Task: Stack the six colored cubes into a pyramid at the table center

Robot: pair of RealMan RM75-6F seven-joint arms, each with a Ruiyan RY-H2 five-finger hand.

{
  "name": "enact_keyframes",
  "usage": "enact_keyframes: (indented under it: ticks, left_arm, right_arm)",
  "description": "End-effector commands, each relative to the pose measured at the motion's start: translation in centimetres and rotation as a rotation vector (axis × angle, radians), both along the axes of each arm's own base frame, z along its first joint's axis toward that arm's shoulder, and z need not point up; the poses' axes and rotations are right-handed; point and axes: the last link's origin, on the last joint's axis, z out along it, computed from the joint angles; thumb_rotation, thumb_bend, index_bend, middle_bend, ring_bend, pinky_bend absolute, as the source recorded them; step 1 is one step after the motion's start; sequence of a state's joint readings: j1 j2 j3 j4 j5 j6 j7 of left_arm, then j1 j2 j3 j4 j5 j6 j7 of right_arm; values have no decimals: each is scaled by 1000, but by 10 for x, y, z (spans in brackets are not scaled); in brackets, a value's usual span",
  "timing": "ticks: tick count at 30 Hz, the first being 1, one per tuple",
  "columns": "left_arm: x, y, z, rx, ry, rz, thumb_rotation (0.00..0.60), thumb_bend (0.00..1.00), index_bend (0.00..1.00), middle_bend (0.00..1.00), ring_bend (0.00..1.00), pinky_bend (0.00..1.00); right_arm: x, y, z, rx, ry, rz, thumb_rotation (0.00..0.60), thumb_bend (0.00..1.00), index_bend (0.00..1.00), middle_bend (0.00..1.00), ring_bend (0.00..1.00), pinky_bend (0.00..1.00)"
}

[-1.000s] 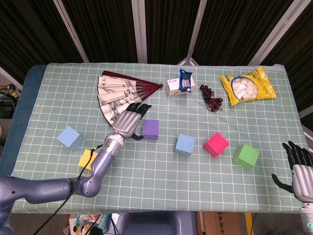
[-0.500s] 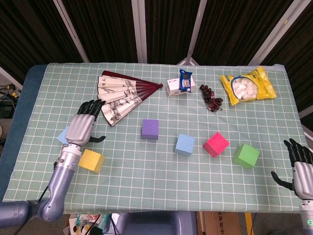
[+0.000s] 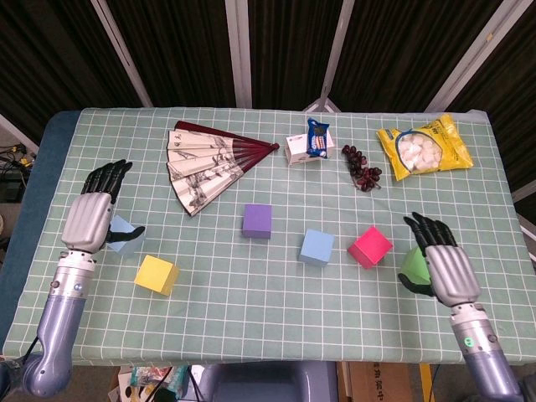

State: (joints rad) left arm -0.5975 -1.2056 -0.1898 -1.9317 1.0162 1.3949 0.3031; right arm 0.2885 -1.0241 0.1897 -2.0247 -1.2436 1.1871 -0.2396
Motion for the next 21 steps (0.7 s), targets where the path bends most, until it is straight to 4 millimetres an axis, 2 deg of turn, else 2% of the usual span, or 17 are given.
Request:
enact_keyframes:
  ticks: [1,9,16,21]
  left_arm:
    - [0,0,3,5,-12,-2,600,122,0,26,31,0]
    - [-3,2,6,-2,-35,6,600,122,0,27,31,0]
    - [-3,3,10,0,-55,7,600,122,0,27,31,0]
    - [-3,4,12,0,-64,10,600,122,0,27,31,0]
  right_arm:
    - [40,-15,-28,98,-10,67,600,267,0,0,0,36]
    - [73,-28,-80,198,30,122,600,266,0,0,0,36]
    - [79,-41,-116,220,44,71,600,266,0,0,0,36]
    - [77,-49,-130,215,59,30,600,267,0,0,0,36]
